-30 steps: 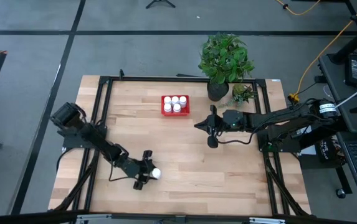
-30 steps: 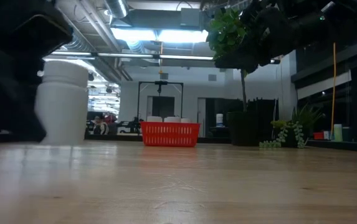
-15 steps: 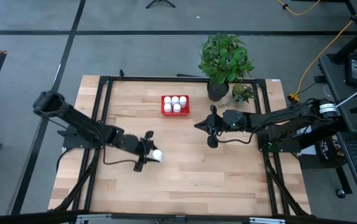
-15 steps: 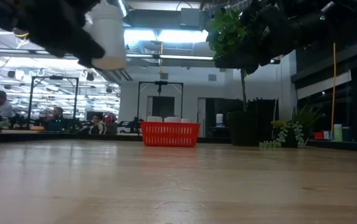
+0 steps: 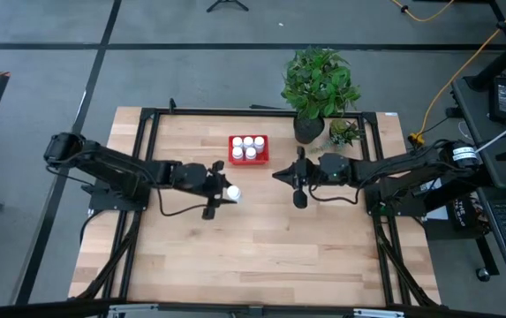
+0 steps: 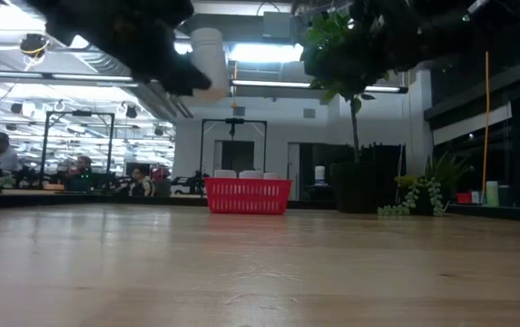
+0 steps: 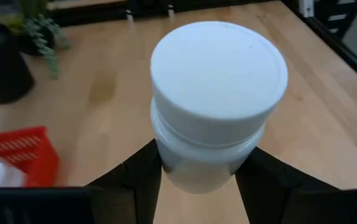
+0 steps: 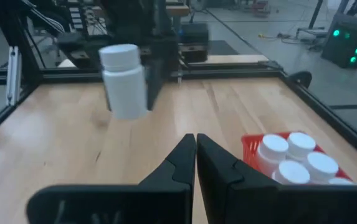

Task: Pick and place pill bottles into a basket
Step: Put the white pill bottle into the red bin

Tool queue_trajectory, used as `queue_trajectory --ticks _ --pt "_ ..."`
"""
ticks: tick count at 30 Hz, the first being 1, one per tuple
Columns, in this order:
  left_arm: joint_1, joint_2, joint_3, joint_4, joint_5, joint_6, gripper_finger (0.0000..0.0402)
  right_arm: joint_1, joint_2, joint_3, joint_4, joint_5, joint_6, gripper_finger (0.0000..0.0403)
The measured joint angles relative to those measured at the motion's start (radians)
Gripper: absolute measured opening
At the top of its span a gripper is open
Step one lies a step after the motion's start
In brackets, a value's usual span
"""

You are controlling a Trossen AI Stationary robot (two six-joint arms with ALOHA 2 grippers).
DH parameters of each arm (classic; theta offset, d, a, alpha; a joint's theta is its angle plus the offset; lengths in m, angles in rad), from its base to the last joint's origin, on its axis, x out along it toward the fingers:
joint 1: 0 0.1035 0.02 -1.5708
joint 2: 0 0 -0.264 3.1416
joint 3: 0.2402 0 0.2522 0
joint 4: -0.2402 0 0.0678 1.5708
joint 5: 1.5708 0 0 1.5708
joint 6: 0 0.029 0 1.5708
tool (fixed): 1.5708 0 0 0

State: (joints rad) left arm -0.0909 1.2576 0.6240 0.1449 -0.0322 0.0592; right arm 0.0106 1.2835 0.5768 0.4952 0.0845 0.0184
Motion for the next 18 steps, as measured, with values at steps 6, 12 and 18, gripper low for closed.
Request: queue_trajectory --ticks 6,12,18 --pt "0.081 0.016 0.024 -0.014 0.042 0.041 0.0171 0.021 0.0 0.081 -0.097 -0.017 -0.028 0.0044" --pt "0.138 0.068 0.04 -0.027 0.07 0.049 0.0171 0.035 0.0 0.154 -0.186 -0.019 -0.052 0.0128" --pt "0.174 0.175 0.145 -0.085 0.166 0.119 0.0171 0.04 0.011 0.24 -0.334 -0.018 0.023 0.0208"
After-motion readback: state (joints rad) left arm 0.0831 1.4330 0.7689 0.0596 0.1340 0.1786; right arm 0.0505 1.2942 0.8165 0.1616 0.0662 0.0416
